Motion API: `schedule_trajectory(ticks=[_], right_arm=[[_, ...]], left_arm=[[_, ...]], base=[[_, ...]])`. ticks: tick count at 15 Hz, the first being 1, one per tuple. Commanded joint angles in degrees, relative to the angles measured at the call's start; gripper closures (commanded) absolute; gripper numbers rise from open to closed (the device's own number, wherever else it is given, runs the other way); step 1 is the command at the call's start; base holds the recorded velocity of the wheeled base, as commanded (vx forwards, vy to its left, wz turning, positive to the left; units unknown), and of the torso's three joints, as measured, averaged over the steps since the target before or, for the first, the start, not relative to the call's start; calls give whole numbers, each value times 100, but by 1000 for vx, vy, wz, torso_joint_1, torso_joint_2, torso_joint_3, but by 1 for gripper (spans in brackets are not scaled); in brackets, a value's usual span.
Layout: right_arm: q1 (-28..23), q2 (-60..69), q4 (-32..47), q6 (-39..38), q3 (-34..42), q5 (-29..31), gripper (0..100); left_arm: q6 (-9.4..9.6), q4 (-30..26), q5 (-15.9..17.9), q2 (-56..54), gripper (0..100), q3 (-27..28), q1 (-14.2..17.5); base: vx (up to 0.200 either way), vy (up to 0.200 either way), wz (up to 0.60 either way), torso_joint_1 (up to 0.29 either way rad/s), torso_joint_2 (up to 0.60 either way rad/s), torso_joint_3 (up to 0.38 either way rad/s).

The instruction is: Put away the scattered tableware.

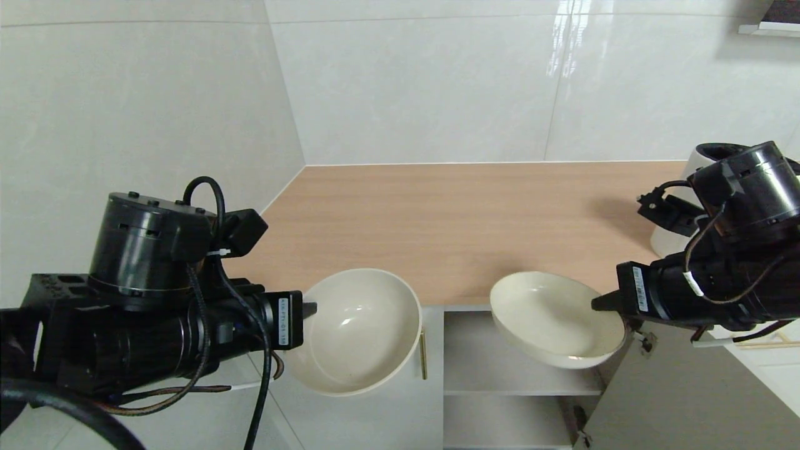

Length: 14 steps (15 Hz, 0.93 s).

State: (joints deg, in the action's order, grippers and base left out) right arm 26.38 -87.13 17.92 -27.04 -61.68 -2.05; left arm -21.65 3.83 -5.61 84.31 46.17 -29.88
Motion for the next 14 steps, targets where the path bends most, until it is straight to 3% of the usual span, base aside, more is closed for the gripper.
schedule_trajectory(ticks=[1,3,14], right_arm=[[-1,-94,-17,-30,7,11,100],[7,-103,-25,-38,-1,29,100],[7,-375,-289,-179,-1,618,100]], left_arm=[[-6,-14,-2,68,100,-11,0],[3,-14,7,68,100,-20,0],[-6,-5,7,209,100,-11,0]], base=[[-200,0,0,12,7,2],[-200,0,0,0,2,0],[0,0,0,0,0,0]])
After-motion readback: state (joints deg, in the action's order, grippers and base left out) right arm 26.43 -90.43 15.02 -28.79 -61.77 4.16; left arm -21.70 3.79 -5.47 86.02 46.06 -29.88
